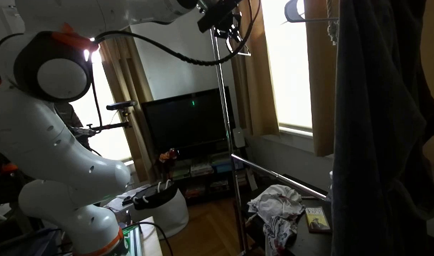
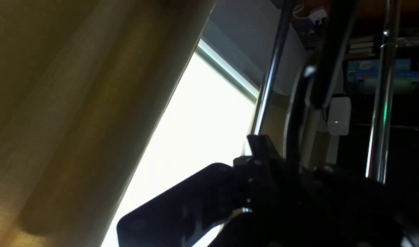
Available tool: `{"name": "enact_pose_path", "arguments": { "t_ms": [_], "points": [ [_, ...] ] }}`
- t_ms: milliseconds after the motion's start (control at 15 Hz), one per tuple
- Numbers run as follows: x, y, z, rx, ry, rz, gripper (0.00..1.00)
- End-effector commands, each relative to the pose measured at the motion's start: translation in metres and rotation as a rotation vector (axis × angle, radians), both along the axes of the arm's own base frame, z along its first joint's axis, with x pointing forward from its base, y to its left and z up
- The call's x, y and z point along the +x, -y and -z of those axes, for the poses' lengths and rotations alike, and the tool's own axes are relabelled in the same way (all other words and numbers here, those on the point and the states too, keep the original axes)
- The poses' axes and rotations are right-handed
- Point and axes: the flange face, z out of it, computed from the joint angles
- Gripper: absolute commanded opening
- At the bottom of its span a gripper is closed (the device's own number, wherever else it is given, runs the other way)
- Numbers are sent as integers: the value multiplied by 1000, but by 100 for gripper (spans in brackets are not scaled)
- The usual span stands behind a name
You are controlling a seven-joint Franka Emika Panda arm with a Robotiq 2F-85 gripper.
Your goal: Pick up the black coat hanger and hang it on the top rail
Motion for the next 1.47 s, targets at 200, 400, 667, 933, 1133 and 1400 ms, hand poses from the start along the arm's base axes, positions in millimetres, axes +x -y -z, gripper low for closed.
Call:
{"name": "enact_pose_path", "arguments": {
  "t_ms": [200,400,667,933,1133,1400],
  "points": [
    [-1,-30,-15,-57,-63,-12,1],
    [0,-36,-23,-7,-44,-1,0],
    [-10,-42,-44,78,-66,90,0],
    [-10,-42,-48,168,-178,209,0],
    [-8,-41,-54,240,-217,275,0],
    [-6,-32,-71,302,-205,365,0]
  ]
}}
